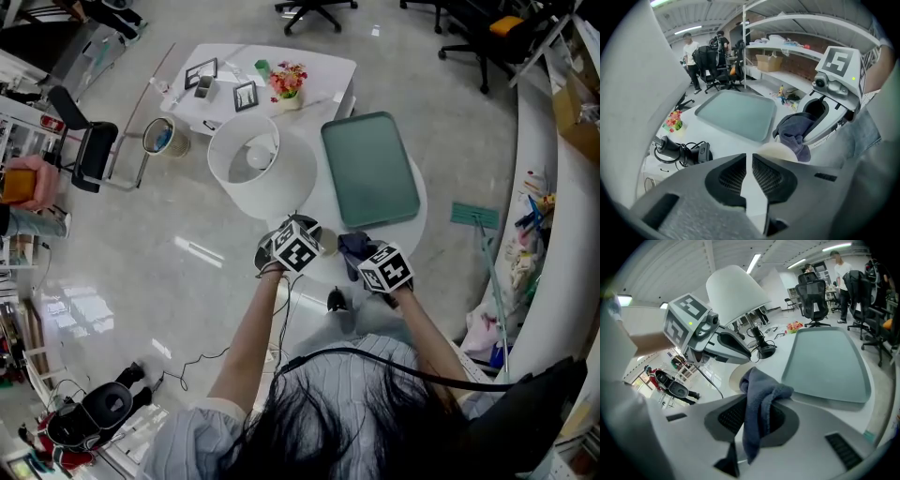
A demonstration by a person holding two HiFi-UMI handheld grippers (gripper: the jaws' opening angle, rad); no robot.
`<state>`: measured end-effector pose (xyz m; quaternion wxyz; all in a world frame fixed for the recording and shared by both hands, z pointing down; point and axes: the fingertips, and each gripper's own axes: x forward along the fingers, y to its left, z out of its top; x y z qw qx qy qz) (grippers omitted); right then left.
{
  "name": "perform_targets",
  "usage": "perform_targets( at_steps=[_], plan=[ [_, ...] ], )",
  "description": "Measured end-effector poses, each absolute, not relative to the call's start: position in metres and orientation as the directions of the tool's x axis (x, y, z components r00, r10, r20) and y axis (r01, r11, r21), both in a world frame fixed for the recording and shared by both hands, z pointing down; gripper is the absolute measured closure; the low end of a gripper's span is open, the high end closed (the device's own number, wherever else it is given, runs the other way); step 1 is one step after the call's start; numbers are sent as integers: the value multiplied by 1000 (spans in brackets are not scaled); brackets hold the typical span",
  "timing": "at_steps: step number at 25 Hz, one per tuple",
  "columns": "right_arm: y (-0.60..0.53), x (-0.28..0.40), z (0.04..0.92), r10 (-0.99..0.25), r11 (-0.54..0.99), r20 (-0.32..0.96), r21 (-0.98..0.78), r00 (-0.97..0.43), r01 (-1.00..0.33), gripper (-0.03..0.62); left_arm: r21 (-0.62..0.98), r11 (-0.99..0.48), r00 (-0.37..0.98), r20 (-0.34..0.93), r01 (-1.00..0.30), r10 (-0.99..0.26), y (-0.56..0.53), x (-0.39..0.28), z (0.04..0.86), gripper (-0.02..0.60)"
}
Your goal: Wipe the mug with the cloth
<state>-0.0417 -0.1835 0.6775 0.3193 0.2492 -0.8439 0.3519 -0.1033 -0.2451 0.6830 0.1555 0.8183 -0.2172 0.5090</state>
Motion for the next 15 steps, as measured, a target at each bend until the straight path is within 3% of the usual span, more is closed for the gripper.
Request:
perform_targets(
  at_steps=[6,10,15],
  plan=[
    [-182,-41,679,-190,629,714,-438,-673,-642,514,-18,-867,352,910,-498,-220,-242,-113,680,554],
    [-183,-42,678,-190,628,713,-440,-675,-642,514,64,-877,361,924,-477,-128,-234,-111,692,454],
    [-182,-42,678,-189,620,711,-448,-677,-644,514,53,-877,326,938,-478,-121,-239,-106,702,469]
  ],
)
